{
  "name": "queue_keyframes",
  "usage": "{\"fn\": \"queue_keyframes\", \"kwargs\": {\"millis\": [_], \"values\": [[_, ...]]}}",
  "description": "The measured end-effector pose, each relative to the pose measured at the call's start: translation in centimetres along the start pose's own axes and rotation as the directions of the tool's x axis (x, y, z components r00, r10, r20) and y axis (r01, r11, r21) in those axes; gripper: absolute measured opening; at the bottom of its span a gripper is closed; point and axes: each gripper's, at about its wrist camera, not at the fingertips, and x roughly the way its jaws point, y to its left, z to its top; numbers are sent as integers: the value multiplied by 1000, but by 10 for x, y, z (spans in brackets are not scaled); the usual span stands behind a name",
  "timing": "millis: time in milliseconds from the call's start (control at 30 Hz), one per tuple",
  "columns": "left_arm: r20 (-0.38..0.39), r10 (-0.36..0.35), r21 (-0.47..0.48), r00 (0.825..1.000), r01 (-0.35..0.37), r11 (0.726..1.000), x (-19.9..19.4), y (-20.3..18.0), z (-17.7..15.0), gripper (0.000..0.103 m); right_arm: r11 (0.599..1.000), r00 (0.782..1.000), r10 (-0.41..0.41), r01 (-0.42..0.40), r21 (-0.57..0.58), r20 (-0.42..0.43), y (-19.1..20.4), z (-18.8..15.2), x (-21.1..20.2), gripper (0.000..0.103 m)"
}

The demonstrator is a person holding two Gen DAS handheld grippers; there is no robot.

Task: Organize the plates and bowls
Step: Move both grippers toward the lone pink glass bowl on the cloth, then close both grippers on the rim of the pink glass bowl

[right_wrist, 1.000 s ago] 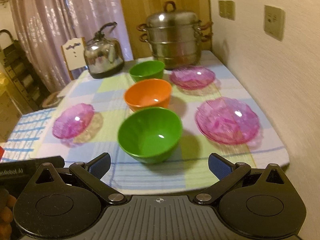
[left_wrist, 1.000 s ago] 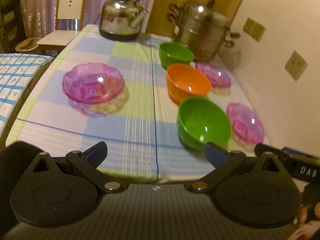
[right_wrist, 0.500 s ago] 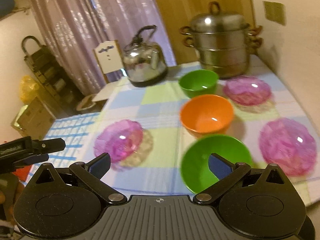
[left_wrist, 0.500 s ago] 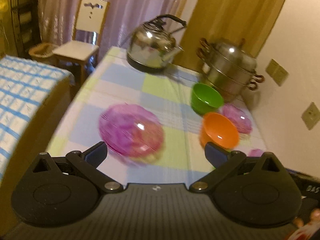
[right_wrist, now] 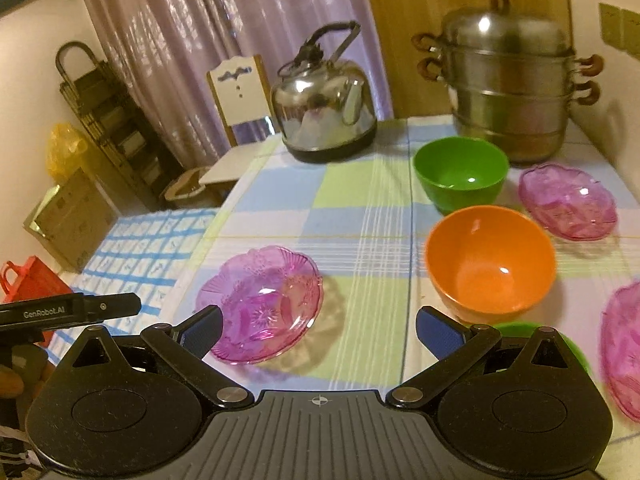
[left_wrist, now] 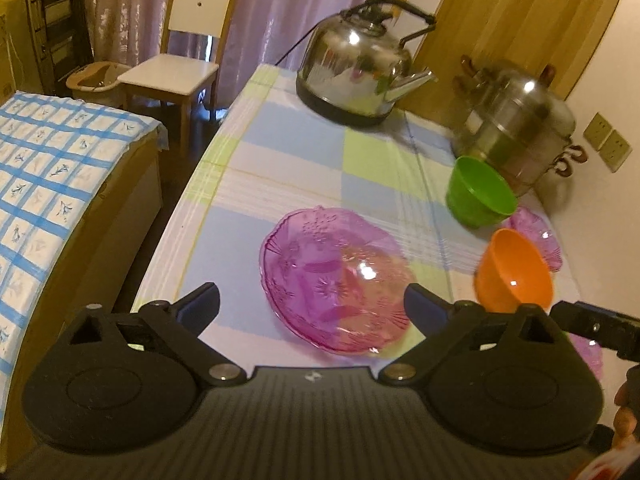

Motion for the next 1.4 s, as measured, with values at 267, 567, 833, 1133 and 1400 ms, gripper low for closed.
{"fn": "queue_keyframes", "kwargs": {"millis": [267, 567, 833, 1133, 1400], "values": [[-28, 12, 37, 1000, -11, 999, 56, 16, 10, 92, 1000, 999, 1, -2, -9, -45, -1, 8, 72, 87], [-62, 21, 75, 998, -17, 997, 101, 27, 14, 78, 1000, 994, 10, -9, 4, -113, -5, 5, 135, 59], [-77, 16, 96, 997, -9, 995, 123, 28, 19, 49, 1000, 988, -4, 9, 30, -155, -10, -1, 160, 44], [-89, 13, 111, 996, -3, 994, 132, 26, 22, 32, 999, 985, -5, 13, 51, -170, -12, -2, 171, 33], [-96, 32, 109, 995, -22, 994, 136, 28, 22, 19, 998, 983, 5, 7, 65, -181, -10, 0, 175, 22]]}}
